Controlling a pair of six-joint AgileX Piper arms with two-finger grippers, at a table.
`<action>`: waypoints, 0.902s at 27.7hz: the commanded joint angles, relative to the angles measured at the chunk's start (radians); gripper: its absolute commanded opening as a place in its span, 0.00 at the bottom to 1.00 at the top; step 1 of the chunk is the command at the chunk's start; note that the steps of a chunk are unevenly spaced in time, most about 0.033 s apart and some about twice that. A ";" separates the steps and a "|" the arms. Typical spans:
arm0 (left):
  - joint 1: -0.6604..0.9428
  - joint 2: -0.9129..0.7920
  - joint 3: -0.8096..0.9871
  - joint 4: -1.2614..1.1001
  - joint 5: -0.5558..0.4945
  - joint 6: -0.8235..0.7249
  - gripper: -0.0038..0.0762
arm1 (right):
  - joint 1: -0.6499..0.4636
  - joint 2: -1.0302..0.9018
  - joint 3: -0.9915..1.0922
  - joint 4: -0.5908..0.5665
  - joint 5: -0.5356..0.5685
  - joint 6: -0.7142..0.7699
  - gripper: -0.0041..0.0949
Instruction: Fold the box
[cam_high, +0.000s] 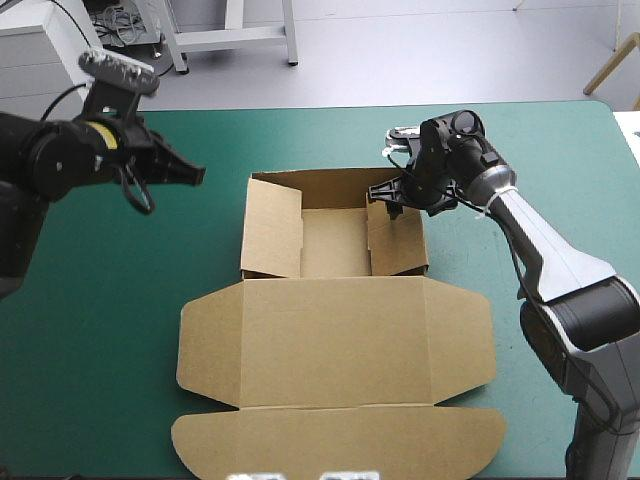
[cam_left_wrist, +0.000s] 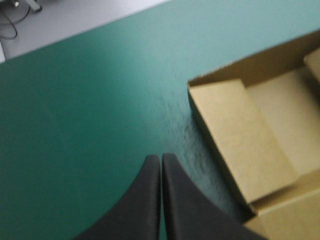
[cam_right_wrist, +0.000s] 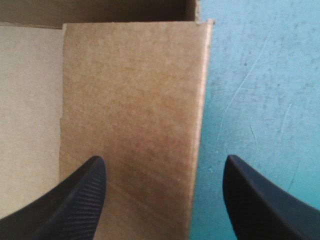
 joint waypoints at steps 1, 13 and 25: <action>-0.002 -0.159 0.185 0.039 0.047 0.001 0.04 | -0.006 -0.032 -0.023 0.003 -0.024 -0.011 0.67; -0.002 -0.603 0.780 0.033 0.047 0.001 0.04 | -0.006 0.019 -0.023 0.008 -0.024 -0.011 0.47; -0.002 -1.145 1.196 -0.002 0.038 0.009 0.04 | -0.006 0.048 -0.026 0.033 -0.024 -0.063 0.02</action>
